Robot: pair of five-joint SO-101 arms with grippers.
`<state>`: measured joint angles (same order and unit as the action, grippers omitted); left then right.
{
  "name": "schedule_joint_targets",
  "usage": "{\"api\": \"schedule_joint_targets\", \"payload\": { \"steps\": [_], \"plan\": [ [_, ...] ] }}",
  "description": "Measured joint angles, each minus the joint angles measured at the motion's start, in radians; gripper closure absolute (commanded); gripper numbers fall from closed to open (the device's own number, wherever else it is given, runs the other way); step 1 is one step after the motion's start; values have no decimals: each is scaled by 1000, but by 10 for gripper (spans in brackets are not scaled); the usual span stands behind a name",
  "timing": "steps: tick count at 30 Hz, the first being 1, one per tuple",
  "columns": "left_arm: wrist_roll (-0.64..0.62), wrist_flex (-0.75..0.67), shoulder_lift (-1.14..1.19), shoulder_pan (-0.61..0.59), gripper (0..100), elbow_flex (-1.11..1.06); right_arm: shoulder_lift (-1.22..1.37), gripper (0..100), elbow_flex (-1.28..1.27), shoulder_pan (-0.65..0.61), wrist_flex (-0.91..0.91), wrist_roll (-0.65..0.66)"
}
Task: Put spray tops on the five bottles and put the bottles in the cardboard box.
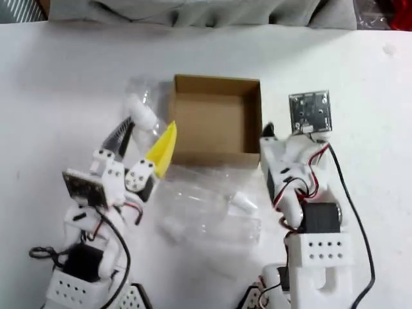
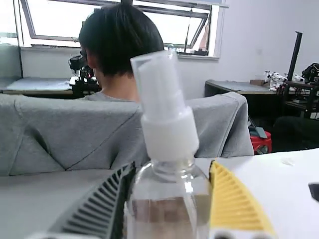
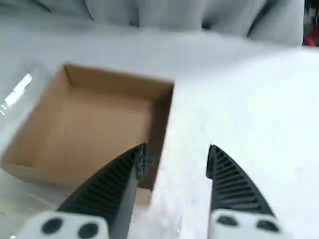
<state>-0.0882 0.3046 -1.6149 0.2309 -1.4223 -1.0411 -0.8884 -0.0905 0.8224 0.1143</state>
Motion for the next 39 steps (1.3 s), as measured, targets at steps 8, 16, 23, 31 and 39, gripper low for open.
{"api": "schedule_joint_targets", "payload": {
  "steps": [8,16,23,31,39],
  "plan": [
    [-107,-195,413,0,979,199,0,844,-256,107,-163,0],
    [-110,-537,729,0,979,210,0,844,-288,176,-173,-158],
    [-110,-776,1003,0,980,279,0,844,-356,172,-173,-169],
    [-110,-973,1336,0,980,405,0,844,-361,172,-173,-169],
    [-110,-1119,1640,-12,980,546,0,844,-376,172,-173,-169]
  ]
}}
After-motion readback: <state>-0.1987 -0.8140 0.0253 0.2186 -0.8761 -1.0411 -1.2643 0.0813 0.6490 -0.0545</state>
